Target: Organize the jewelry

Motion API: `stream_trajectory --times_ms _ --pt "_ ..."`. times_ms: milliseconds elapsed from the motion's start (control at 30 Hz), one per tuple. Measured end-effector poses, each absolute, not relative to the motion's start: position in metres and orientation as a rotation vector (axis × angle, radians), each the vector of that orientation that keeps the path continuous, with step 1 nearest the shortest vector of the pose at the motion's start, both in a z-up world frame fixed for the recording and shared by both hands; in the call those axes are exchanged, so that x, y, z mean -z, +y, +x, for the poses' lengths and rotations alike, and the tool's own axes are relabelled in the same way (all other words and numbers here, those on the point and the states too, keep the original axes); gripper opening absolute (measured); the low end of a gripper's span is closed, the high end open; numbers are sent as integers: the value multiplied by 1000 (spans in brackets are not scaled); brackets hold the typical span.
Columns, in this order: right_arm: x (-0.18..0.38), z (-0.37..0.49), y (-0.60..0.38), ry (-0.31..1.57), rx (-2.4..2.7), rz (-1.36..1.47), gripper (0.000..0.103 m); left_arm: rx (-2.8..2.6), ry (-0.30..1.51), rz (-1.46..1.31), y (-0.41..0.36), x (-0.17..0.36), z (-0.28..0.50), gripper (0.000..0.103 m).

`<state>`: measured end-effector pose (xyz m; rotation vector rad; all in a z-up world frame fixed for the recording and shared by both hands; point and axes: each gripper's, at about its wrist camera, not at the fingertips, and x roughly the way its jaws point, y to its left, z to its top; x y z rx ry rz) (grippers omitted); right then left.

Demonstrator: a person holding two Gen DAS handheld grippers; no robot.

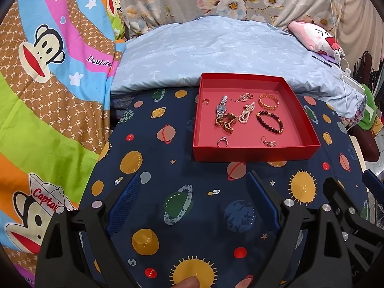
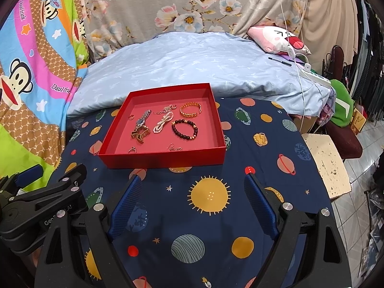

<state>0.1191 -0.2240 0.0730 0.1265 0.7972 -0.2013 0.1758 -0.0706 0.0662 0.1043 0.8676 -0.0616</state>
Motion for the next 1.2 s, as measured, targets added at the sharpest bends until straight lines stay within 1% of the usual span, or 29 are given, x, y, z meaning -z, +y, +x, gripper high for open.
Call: stream_trajectory --times_ms 1200 --pt "-67 119 -228 802 213 123 85 48 868 115 -73 -64 175 86"
